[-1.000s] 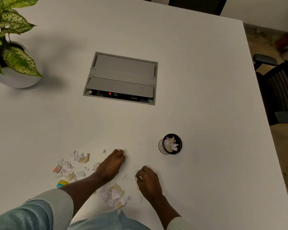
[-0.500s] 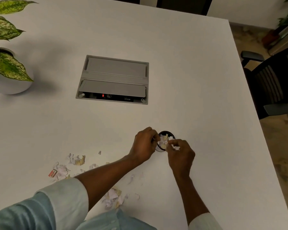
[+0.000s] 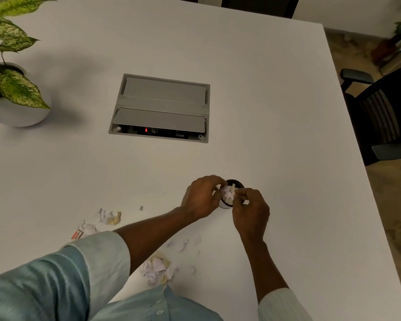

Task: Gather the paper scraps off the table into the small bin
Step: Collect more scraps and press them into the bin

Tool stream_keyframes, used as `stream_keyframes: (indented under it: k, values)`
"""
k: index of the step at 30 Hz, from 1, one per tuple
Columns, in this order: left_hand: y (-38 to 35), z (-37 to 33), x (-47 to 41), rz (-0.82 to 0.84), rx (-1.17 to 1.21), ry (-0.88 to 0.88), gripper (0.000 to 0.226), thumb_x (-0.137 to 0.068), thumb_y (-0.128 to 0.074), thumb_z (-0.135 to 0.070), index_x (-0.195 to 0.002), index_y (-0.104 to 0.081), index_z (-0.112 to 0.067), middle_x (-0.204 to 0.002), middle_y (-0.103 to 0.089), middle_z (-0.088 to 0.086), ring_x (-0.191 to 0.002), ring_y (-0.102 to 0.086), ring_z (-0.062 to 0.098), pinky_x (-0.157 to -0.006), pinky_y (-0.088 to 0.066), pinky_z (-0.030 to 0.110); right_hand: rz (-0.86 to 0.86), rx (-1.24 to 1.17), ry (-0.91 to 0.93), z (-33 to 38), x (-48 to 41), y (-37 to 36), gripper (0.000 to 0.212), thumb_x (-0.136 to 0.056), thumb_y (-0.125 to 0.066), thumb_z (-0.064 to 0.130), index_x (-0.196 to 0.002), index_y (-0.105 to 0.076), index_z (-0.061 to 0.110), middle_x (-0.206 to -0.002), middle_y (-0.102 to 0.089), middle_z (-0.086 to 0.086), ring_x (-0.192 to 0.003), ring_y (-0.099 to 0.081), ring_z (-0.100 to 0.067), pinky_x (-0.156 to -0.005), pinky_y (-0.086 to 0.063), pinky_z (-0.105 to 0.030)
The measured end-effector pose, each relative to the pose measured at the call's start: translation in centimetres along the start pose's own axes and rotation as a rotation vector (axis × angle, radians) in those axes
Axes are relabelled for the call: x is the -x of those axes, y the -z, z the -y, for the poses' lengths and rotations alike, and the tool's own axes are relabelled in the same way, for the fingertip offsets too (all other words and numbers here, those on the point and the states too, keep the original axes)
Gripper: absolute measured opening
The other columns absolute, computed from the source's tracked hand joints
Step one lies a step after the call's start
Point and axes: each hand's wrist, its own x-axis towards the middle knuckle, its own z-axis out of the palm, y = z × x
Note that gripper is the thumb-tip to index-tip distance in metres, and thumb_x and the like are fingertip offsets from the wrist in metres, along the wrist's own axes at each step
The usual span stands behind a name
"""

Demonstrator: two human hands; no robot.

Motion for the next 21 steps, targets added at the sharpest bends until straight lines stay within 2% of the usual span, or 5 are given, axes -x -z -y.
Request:
stream_keyframes:
  k: [3,7,11,15,21]
  values:
    - [1.4,2.5,2.6,-0.048,-0.01,0.072,0.019,-0.098,-0.065,-0.032,-0.116,-0.066,-0.029,-0.116,-0.069,-0.013,-0.094,-0.067,0.007,-0.079,-0.057,0.033,0.096,-0.062,0.084,-0.4,2.3,-0.2,0.018,-0.084,-0.077,0.009,-0.094,-0.07,0.023,-0.095,-0.069,0.008,-0.077,-0.066,-0.003,-0.064,-0.053,-0.014]
    - [3.9,7.9,8.8,-0.013,-0.271,0.1,0.014,-0.095,-0.067,-0.032,-0.106,-0.068,-0.024,-0.109,-0.067,-0.007,-0.104,-0.062,0.019,-0.076,-0.055,0.036,0.494,0.007,0.058,-1.5,6.9,-1.3,0.031,-0.083,-0.079,0.035,-0.109,-0.063,0.036,-0.105,-0.062,0.019,-0.079,-0.065,0.0,-0.069,-0.058,-0.026]
    - [6.1,12.5,16.0,0.118,-0.484,0.176,0.076,-0.086,-0.063,-0.071,-0.138,-0.057,-0.016,-0.15,-0.052,0.007,-0.14,-0.044,0.032,-0.108,-0.045,0.045,0.751,0.178,0.033,-2.9,11.2,-2.3,0.062,-0.077,-0.079,0.054,-0.128,-0.048,0.04,-0.122,-0.055,0.015,-0.095,-0.066,-0.006,-0.081,-0.057,-0.03]
    - [6.0,15.1,22.1,0.307,-0.532,0.343,0.147,-0.061,-0.04,-0.107,-0.165,-0.003,-0.011,-0.172,0.012,0.013,-0.159,0.013,0.035,-0.128,-0.008,0.054,0.839,0.296,0.031,-3.7,14.3,-3.0,0.095,-0.067,-0.076,0.07,-0.143,-0.029,0.038,-0.137,-0.038,0.007,-0.109,-0.063,-0.017,-0.089,-0.058,-0.041]
    - [3.9,15.8,25.6,0.423,-0.466,0.331,0.156,-0.056,-0.054,-0.102,-0.156,0.034,-0.019,-0.163,0.042,0.008,-0.151,0.037,0.031,-0.125,0.008,0.047,0.848,0.303,0.045,-4.3,15.8,-3.3,0.138,-0.049,-0.083,0.077,-0.155,-0.009,0.031,-0.143,-0.022,0.003,-0.114,-0.057,-0.021,-0.085,-0.061,-0.04]
